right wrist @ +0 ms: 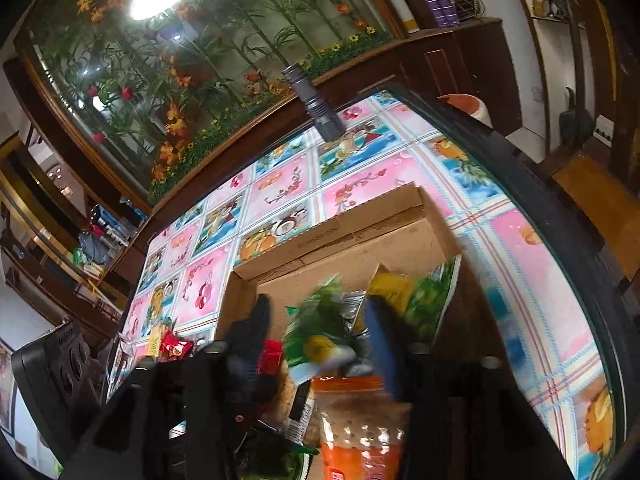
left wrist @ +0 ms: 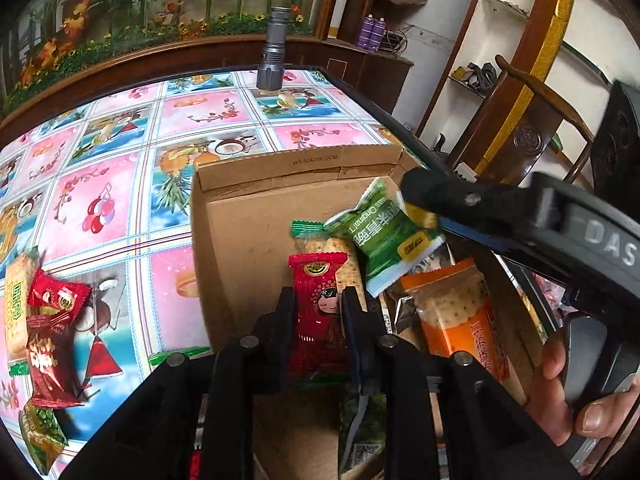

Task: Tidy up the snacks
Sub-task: 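Carry both packets into the box and open both tools, then swing both tools away from the box back toward the snack pile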

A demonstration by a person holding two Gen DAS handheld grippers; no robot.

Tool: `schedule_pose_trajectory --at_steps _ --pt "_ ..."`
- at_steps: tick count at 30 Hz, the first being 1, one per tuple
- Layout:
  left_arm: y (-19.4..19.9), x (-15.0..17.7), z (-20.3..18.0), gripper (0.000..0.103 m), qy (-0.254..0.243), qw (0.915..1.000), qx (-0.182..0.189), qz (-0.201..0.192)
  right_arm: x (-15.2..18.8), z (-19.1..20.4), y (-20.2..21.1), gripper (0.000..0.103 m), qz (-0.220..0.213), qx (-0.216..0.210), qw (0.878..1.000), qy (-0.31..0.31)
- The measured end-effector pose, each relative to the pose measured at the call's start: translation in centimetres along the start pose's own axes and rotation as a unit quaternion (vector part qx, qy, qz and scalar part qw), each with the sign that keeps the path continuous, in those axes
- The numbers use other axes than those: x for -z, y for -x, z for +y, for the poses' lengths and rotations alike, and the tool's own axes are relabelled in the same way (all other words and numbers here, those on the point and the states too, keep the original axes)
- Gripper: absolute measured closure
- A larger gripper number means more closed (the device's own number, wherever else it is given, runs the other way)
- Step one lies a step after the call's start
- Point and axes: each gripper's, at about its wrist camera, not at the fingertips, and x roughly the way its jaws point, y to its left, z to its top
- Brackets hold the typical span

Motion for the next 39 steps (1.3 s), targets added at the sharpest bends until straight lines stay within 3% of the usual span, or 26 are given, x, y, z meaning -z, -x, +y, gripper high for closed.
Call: schedule_pose_trajectory --at_steps 6,9,12,15,18,21,24,27,29,32,36,37,39 --pt "2.3 0.5 1.3 0.077 0.012 0.9998 -0.006 -0.014 0.4 -1.1 2.0 0.024 0.014 -0.01 0.998 -0.058" --pt "3.9 1.0 2.7 0.077 0.029 0.9993 -0.007 -0.022 1.5 -2.0 3.2 0.022 0.039 -0.055 0.991 -0.118" --pt "5.6 1.3 4.1 0.077 0.046 0.9983 -0.009 -0.035 2.9 -1.8 4.3 0.021 0.065 -0.125 0.974 -0.18" --pt "7.3 1.5 5.5 0.077 0.06 0.997 -0.009 -0.048 3.5 0.0 6.0 0.02 0.068 -0.17 0.966 -0.182" --pt "8.9 1.8 6.3 0.077 0.067 0.996 -0.01 -0.058 4.2 1.1 7.5 0.014 0.072 -0.235 0.944 -0.219" --pt "10.2 2.4 6.8 0.077 0.07 0.9952 -0.011 -0.068 4.7 2.0 8.8 0.013 0.083 -0.274 0.927 -0.24" --pt "11.6 3.0 7.9 0.077 0.079 0.994 -0.007 -0.076 4.7 2.9 9.7 0.013 0.091 -0.292 0.92 -0.245" --pt "13.3 3.8 9.3 0.077 0.089 0.9922 -0.01 -0.086 3.5 4.3 10.9 0.011 0.095 -0.283 0.929 -0.219" --pt "14.7 4.3 10.3 0.076 0.091 0.9915 -0.016 -0.091 1.3 5.4 13.1 0.011 0.08 -0.269 0.944 -0.171" --pt "16.8 5.5 11.9 0.065 0.089 0.9903 -0.034 -0.101 -2.0 7.9 18.6 0.011 0.001 -0.216 0.974 -0.064" --pt "18.7 7.3 14.4 0.063 0.097 0.9873 -0.058 -0.112 -3.1 10.4 22.8 0.01 -0.09 -0.134 0.986 0.038" --pt "18.8 7.7 15.3 0.063 0.103 0.9864 -0.066 -0.11 -2.6 10.8 22.2 0.01 -0.085 -0.125 0.987 0.047" --pt "18.3 8.3 16.6 0.063 0.116 0.9856 -0.071 -0.1 -0.8 11.8 18.8 0.01 -0.031 -0.14 0.987 0.067"
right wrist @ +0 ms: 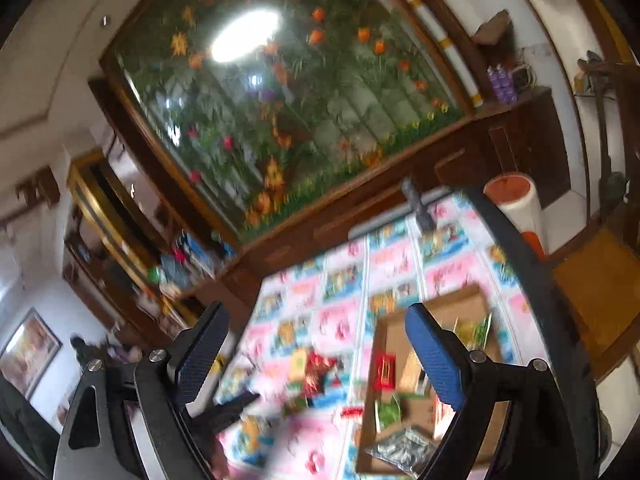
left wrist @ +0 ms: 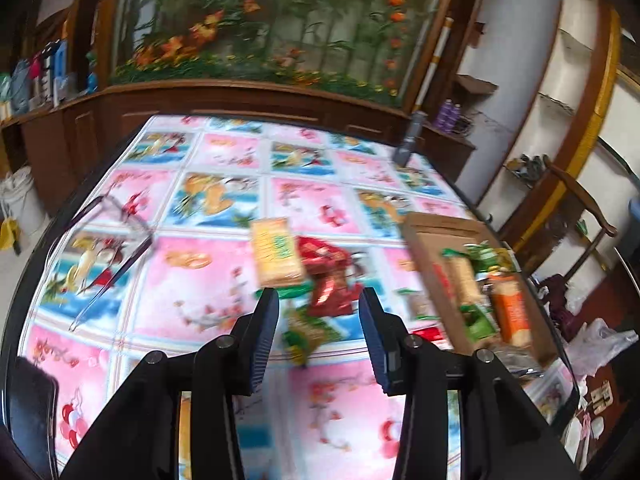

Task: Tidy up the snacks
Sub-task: 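Swing both tools away from the box back toward the snack pile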

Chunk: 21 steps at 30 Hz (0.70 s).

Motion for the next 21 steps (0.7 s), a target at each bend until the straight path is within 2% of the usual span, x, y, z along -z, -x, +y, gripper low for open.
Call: schedule_pose_trajectory --at_steps 1,4,5,7,9,12,18,19,20,21 --pt "-0.5 0.1 0.4 0.063 0.004 0.9999 -0.003 0.009 1.6 0.1 -2.4 0.012 0.034 -0.011 0.999 0.004" --pt "-2.7 1.0 1.2 0.063 0.001 0.9989 -0.015 0.044 5.3 0.2 -7.5 0.03 0.097 0.001 0.995 0.015" --pt "-3.3 1.3 1.2 0.063 0.0 0.9985 -0.02 0.051 6.4 -0.1 -8.6 0.033 0.113 -0.001 0.994 0.016" --pt "-4.8 1.9 1.1 0.059 -0.009 0.9971 -0.022 0.073 8.4 -0.4 -11.1 0.037 0.147 -0.004 0.989 0.016" --pt "-5.9 2.2 1.0 0.048 -0.016 0.9961 -0.034 0.08 9.3 -0.9 -12.8 0.037 0.17 0.002 0.985 0.01" --pt "-7.2 2.1 0.5 0.046 -0.029 0.9956 -0.029 0.084 9.3 -1.7 -14.6 0.037 0.185 0.016 0.983 0.015" --pt "-9.3 2.1 -0.7 0.047 -0.047 0.9946 -0.048 0.079 8.9 -1.9 -19.5 0.055 0.223 0.057 0.973 0.03" --pt "-9.5 2.1 -0.8 0.057 -0.047 0.9946 -0.046 0.08 8.9 -1.9 -20.1 0.057 0.228 0.063 0.971 0.035" --pt "-9.7 2.2 -0.8 0.063 -0.047 0.9948 -0.045 0.079 9.1 -1.7 -20.8 0.058 0.235 0.069 0.969 0.044" --pt "-9.7 2.2 -0.9 0.062 -0.049 0.9948 -0.049 0.075 9.4 -1.4 -21.7 0.059 0.243 0.083 0.965 0.059"
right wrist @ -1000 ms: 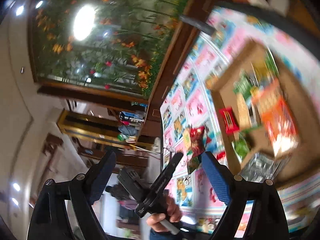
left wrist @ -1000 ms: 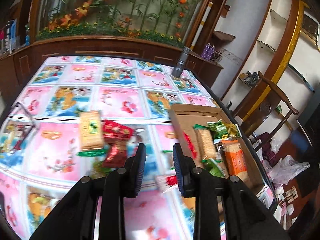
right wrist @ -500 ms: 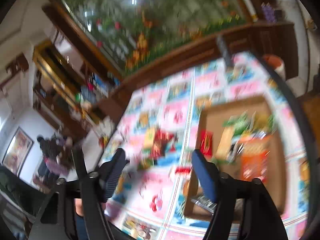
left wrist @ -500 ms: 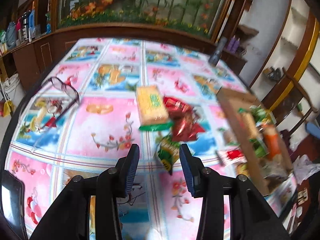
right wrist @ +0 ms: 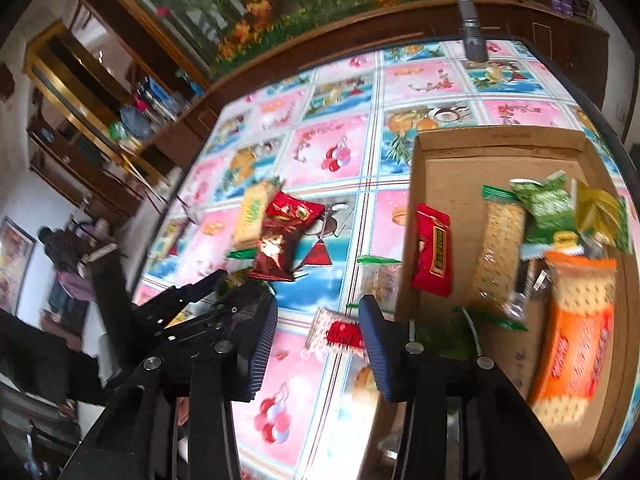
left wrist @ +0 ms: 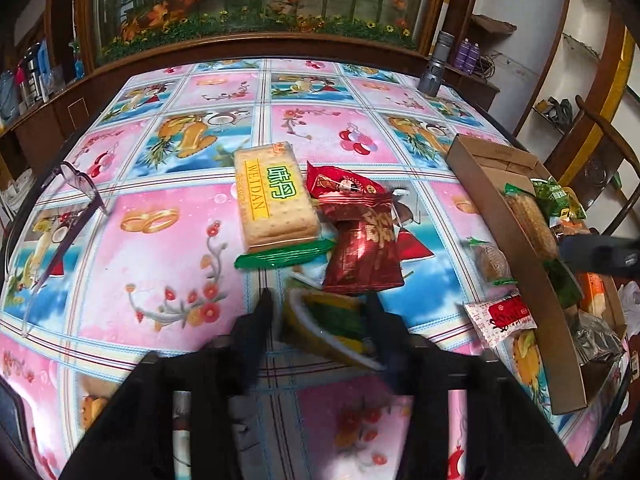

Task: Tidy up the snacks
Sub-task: 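Swing both tools away from the box back toward the snack pile, then grasp a green-yellow snack with the left tool while the right tool grasps a red-white packet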

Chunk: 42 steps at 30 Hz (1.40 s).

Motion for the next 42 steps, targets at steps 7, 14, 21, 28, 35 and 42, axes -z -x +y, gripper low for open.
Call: schedule_pose_trajectory --at_steps 7,14,21,28,35,42 --pt "0.3 0.1 2.0 0.063 0.022 0.9997 -0.002 -0.012 -0.8 2.4 -4.7 0.062 0.034 0.143 0.985 0.087" --pt "0.7 0.2 2.9 0.063 0.035 0.9992 -0.011 -0.014 0.5 2.0 -6.4 0.066 0.106 -0.034 0.993 0.045" --pt "1.0 0.2 3.4 0.063 0.046 0.9987 -0.009 -0.021 0.1 2.0 -4.1 0.066 0.061 0.009 0.996 0.058" --pt "1.1 0.2 3.5 0.063 0.049 0.9985 -0.01 -0.023 1.1 1.1 -2.8 0.065 0.049 0.056 0.996 0.039" --pt "1.5 0.2 3.6 0.063 0.051 0.9982 -0.005 -0.03 3.3 2.4 -4.6 0.065 0.066 0.132 0.985 0.088" --pt "2.0 0.1 3.8 0.063 0.056 0.9976 0.001 -0.043 4.7 4.0 -6.2 0.076 0.057 0.149 0.978 0.132"
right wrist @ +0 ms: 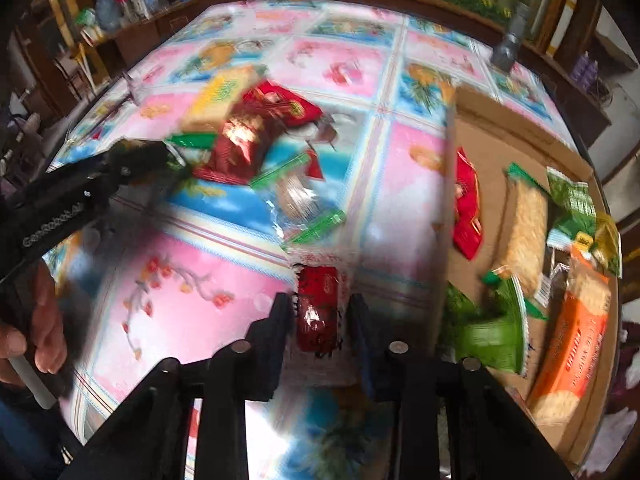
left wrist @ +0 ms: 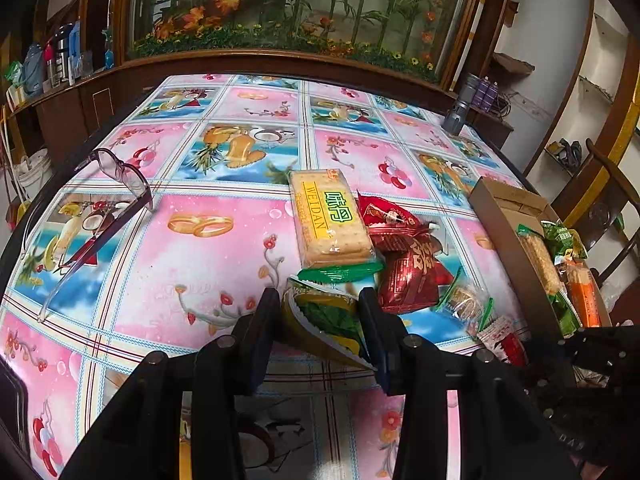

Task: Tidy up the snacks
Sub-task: 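Grasp a green-yellow snack with the left tool while the right tool grasps a red-white packet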

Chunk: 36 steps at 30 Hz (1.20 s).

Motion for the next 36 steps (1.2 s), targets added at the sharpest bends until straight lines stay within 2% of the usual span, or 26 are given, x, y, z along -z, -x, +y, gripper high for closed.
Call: schedule_pose_trajectory --at_steps 1,2,5,7,9,14,16,19,20,22,23,24,26,29,36 --pt "0.0 0.0 0.0 0.063 0.0 1.0 -0.001 -0.001 -0.1 0.1 0.2 0.081 -0.005 -0.01 1.0 -0.003" --pt "0.1 0.0 -0.1 0.063 -0.001 1.0 -0.002 -0.003 -0.3 0.0 0.7 0.082 -0.017 -0.035 0.999 -0.012" --pt "0.7 -0.1 -0.3 0.064 -0.003 0.9998 0.003 -0.018 -1.3 -0.2 1.8 0.082 -0.053 -0.072 0.995 -0.034" --pt "1.1 -0.2 -0.6 0.086 -0.007 0.9995 0.001 -0.031 -2.2 -0.6 2.9 0.082 -0.088 -0.099 0.99 -0.049" --pt "1.2 -0.3 -0.7 0.087 -0.007 0.9993 0.003 -0.036 -3.2 -1.1 3.8 0.082 -0.117 -0.102 0.986 -0.067" --pt "0.4 -0.4 -0.4 0.087 -0.004 0.9999 0.002 -0.016 -5.4 -3.2 3.9 0.082 -0.141 -0.137 0.974 -0.116" --pt "0.1 -0.4 0.1 0.085 0.009 0.9999 0.007 -0.004 -5.8 -3.9 4.0 0.082 -0.148 -0.145 0.97 -0.124" --pt "-0.4 -0.4 0.7 0.061 0.027 0.9991 0.028 0.015 -5.8 -5.0 3.9 0.082 -0.166 -0.166 0.964 -0.126" --pt "-0.4 -0.4 0.7 0.057 0.029 0.999 0.029 0.017 -5.6 -5.4 3.9 0.082 -0.18 -0.174 0.96 -0.126" --pt "-0.6 -0.2 0.4 0.036 0.025 0.999 0.029 0.025 -5.6 -6.2 3.5 0.082 -0.182 -0.18 0.958 -0.126" --pt "-0.7 -0.1 0.1 0.034 0.021 0.9989 0.031 0.03 -5.5 -6.6 3.6 0.082 -0.184 -0.18 0.959 -0.123" --pt "-0.8 0.1 -0.5 0.034 0.01 0.999 0.029 0.033 -5.4 -6.9 3.8 0.082 -0.189 -0.178 0.958 -0.122" --pt "-1.1 0.5 -1.7 0.035 -0.027 0.9989 0.0 0.039 -5.2 -7.6 4.2 0.082 -0.193 -0.183 0.955 -0.13" --pt "-1.7 1.2 -3.1 0.053 -0.071 0.996 -0.026 0.046 -5.2 -8.5 4.6 0.082 -0.198 -0.192 0.951 -0.143" --pt "-1.8 1.5 -3.4 0.054 -0.089 0.9944 -0.042 0.038 -4.6 -11.6 6.3 0.082 -0.226 -0.192 0.938 -0.179"
